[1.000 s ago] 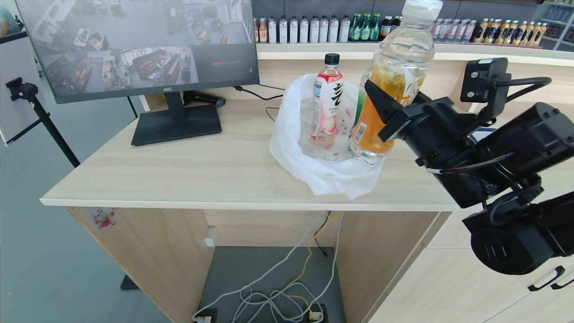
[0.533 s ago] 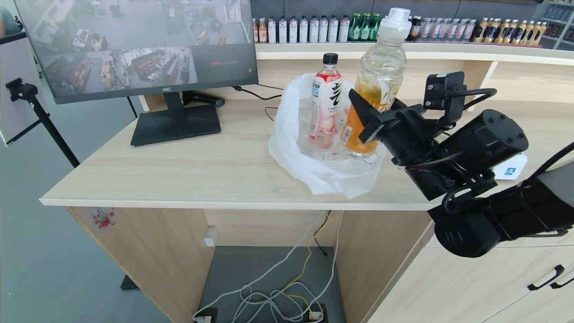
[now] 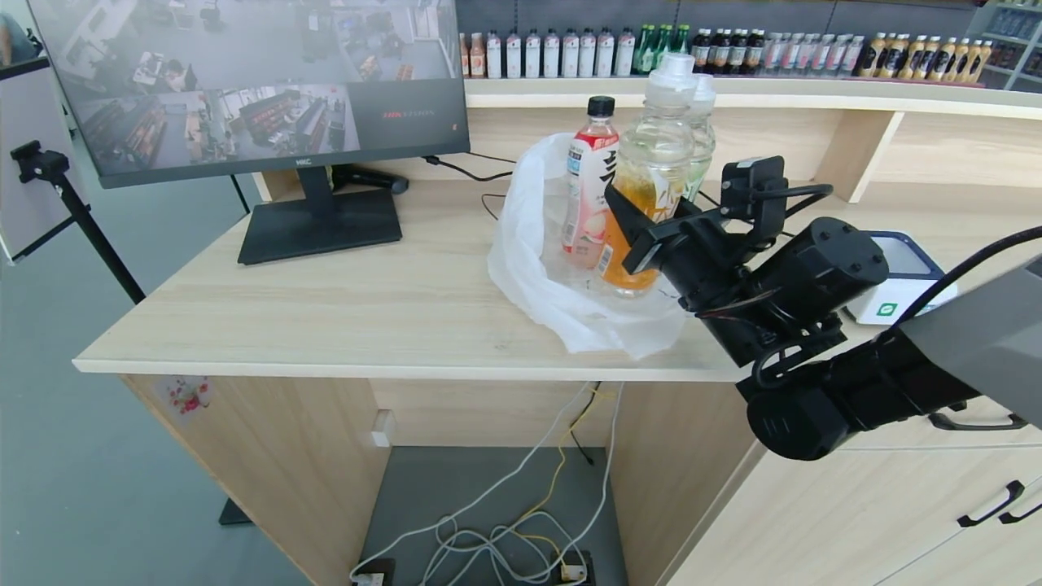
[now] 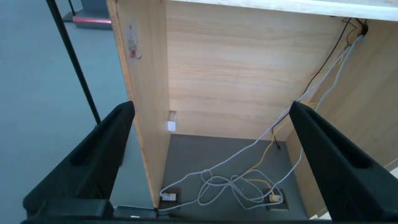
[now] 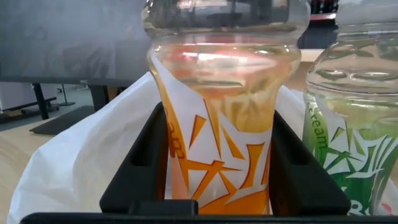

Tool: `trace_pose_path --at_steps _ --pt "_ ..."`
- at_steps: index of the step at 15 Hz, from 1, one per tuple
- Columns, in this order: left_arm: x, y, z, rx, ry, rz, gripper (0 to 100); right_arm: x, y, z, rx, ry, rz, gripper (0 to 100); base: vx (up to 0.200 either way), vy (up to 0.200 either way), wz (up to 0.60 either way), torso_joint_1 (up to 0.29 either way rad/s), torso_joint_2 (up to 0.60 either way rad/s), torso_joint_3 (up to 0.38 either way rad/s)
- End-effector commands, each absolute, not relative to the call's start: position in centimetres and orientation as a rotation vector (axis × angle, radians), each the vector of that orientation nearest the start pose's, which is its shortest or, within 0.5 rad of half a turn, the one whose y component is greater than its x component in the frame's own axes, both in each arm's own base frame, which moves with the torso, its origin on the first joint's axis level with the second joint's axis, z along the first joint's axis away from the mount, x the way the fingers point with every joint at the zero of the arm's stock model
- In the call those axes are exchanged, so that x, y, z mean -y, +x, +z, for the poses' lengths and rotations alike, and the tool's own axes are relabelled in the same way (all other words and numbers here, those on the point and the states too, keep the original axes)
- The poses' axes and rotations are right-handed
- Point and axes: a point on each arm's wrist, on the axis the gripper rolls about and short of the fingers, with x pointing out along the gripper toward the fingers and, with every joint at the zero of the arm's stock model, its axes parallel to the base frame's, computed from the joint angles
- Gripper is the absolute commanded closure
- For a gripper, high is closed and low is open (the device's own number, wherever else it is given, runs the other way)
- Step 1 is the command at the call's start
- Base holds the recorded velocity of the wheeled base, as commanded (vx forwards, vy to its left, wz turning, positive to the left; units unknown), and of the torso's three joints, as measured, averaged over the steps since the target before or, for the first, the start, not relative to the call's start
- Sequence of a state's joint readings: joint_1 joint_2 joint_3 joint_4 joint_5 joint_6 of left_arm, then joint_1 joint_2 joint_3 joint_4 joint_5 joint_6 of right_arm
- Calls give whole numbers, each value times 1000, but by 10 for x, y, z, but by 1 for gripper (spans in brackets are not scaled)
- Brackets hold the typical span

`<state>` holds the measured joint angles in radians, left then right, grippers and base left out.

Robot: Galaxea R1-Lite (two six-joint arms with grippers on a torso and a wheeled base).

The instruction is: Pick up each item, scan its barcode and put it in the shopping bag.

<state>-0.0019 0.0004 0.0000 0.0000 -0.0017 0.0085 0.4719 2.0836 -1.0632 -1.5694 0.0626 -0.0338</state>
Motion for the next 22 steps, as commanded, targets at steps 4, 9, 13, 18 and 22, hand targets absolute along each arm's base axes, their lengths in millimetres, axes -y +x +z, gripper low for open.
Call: trace_pose_path --at_steps 4,9,13,18,22 --pt "0 -23 75 0 9 -3 0 -188 366 202 587 88 507 100 0 0 0 0 0 0" --pt "0 -23 75 0 9 -3 0 -187 371 198 577 84 494 100 0 0 0 0 0 0" --pt "0 -23 75 0 8 -3 0 -190 376 191 532 79 506 100 0 0 0 0 0 0" --pt "0 -23 75 0 9 -3 0 -192 387 202 531 79 494 100 0 0 0 0 0 0" --pt "0 -23 75 0 9 -3 0 -189 390 193 497 56 479 100 0 0 0 0 0 0"
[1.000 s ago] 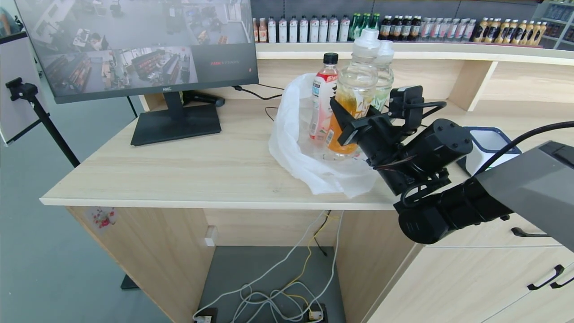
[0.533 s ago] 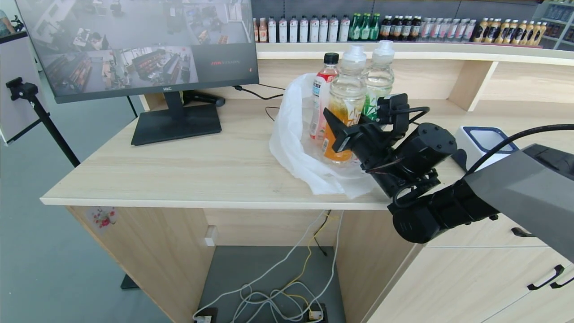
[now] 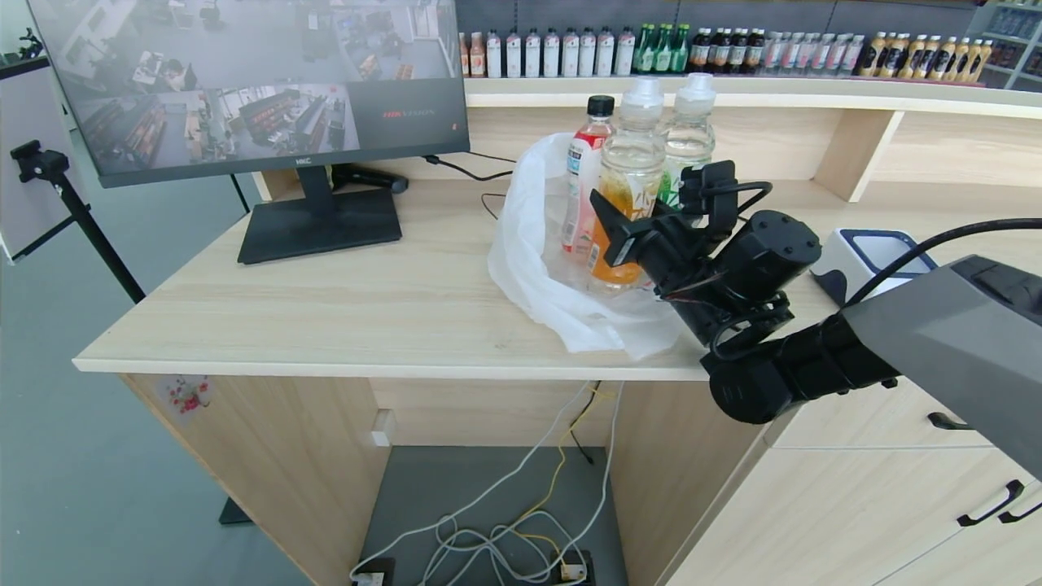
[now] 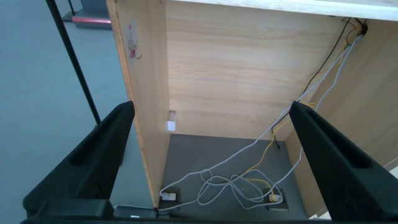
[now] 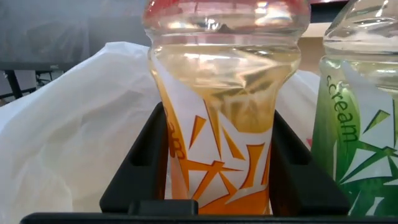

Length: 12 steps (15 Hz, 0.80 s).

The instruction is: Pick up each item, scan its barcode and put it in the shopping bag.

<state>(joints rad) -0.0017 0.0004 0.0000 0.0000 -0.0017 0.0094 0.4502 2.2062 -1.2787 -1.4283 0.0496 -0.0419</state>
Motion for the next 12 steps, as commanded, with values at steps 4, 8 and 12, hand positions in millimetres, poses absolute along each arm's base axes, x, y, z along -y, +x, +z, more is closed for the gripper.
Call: trace_pose_path --at_steps 4,8,12 --pt "0 -23 75 0 9 -3 0 -184 379 188 453 46 480 100 0 0 0 0 0 0" --pt "0 -23 75 0 9 -3 0 -174 361 193 424 40 482 100 0 0 0 0 0 0" --pt "0 -23 75 0 9 -3 0 -174 358 187 405 40 491 100 0 0 0 0 0 0"
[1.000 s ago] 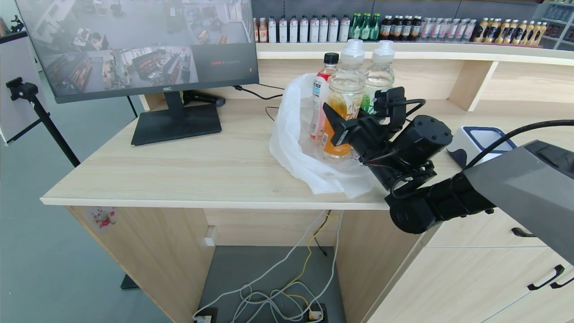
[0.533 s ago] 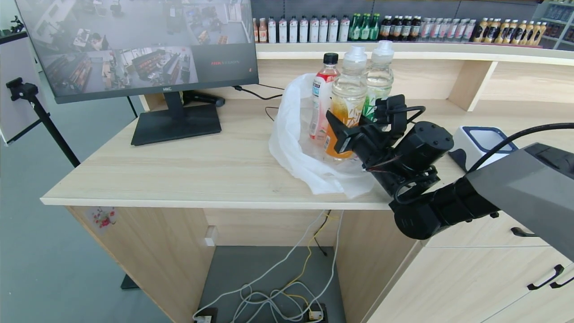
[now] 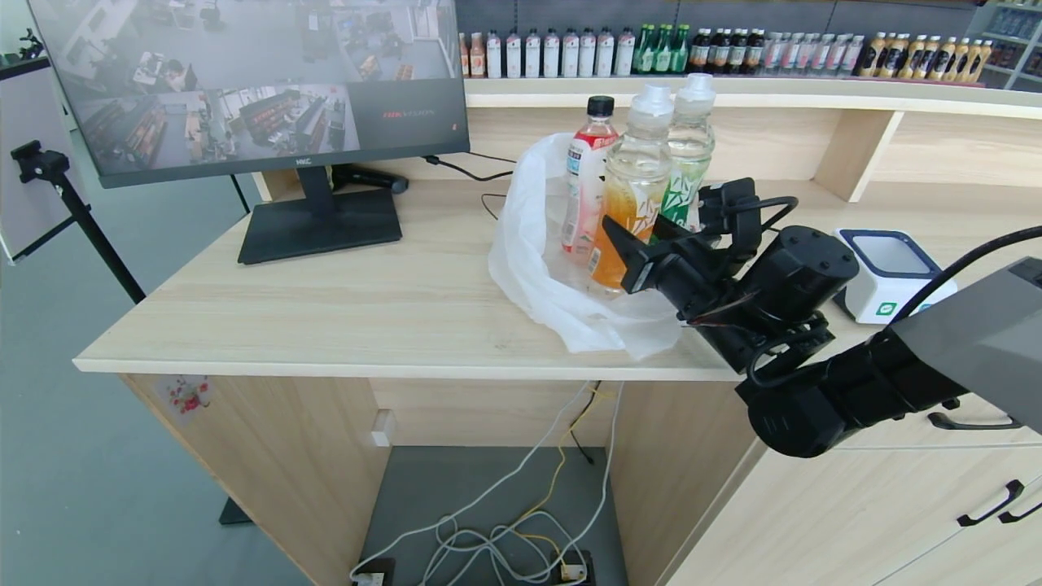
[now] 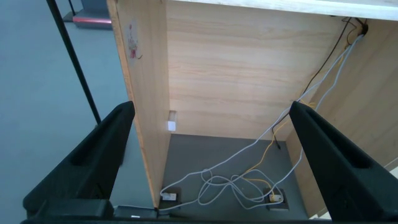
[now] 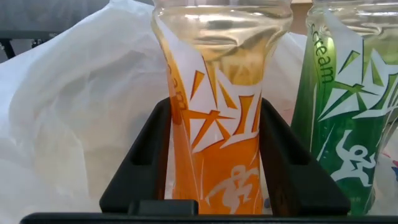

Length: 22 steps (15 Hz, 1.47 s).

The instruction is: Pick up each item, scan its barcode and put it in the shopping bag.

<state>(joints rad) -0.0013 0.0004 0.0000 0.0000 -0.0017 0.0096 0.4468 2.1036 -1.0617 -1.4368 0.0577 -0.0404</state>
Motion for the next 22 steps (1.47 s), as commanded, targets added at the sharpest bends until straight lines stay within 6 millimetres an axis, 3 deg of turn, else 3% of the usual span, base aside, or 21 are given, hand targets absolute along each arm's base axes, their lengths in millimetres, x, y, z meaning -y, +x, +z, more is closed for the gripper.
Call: trace_pose_path --at_steps 1,14,15,20,22 --pt "0 -23 75 0 9 -3 0 -173 358 186 398 38 490 100 0 0 0 0 0 0" --pt "0 -23 75 0 9 -3 0 -172 355 171 336 37 497 100 0 0 0 0 0 0" --pt "0 -23 75 0 9 -3 0 -172 354 169 328 35 497 0 0 0 0 0 0 0" --pt "0 -23 75 0 9 -3 0 -164 339 170 362 42 495 0 0 0 0 0 0 0" --pt "0 -23 75 0 9 -3 0 -153 316 170 354 42 496 0 0 0 0 0 0 0"
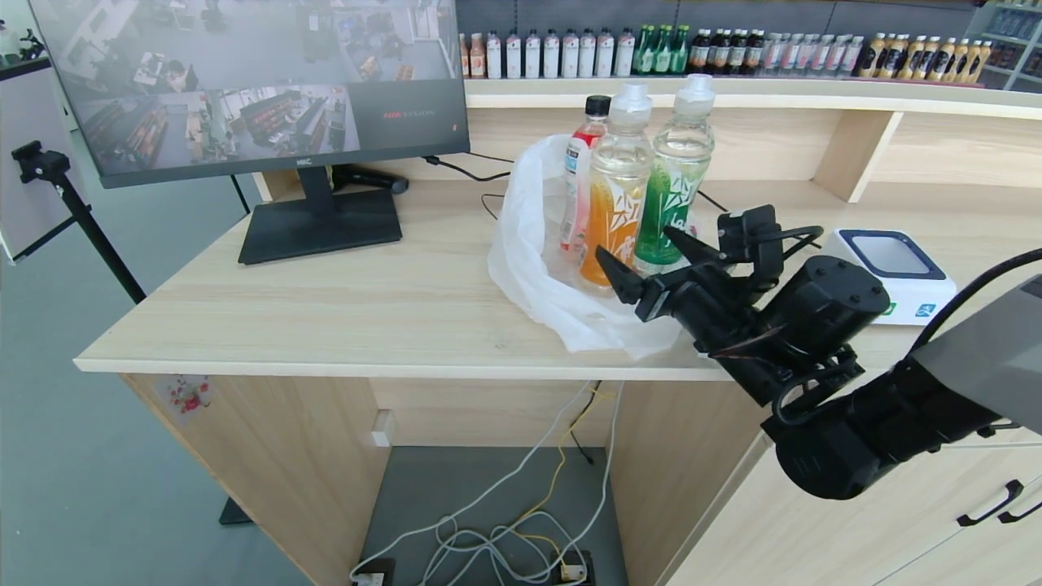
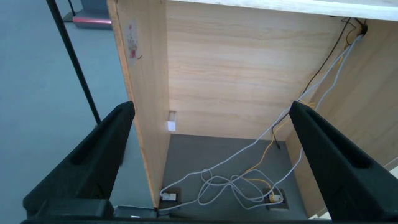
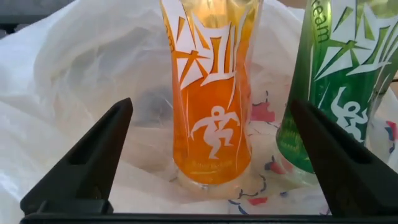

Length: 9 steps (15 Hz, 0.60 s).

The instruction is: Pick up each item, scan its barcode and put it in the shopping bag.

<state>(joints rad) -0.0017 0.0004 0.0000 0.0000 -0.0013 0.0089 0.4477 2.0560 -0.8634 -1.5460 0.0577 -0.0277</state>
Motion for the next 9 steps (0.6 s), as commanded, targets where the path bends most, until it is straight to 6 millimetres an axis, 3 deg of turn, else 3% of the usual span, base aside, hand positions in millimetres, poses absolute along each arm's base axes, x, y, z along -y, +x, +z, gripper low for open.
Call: trace_pose_path --at_steps 1,4,6,9 --pt "0 -23 75 0 9 -2 0 -146 300 172 332 39 497 0 0 0 0 0 0 0" --pt "0 -23 75 0 9 -3 0 -126 260 181 310 55 490 0 0 0 0 0 0 0" --pt "0 -23 75 0 9 -3 0 -121 250 190 338 63 471 0 0 0 0 0 0 0" --pt "0 -23 75 0 9 -3 0 -106 226 185 297 62 432 0 0 0 0 0 0 0"
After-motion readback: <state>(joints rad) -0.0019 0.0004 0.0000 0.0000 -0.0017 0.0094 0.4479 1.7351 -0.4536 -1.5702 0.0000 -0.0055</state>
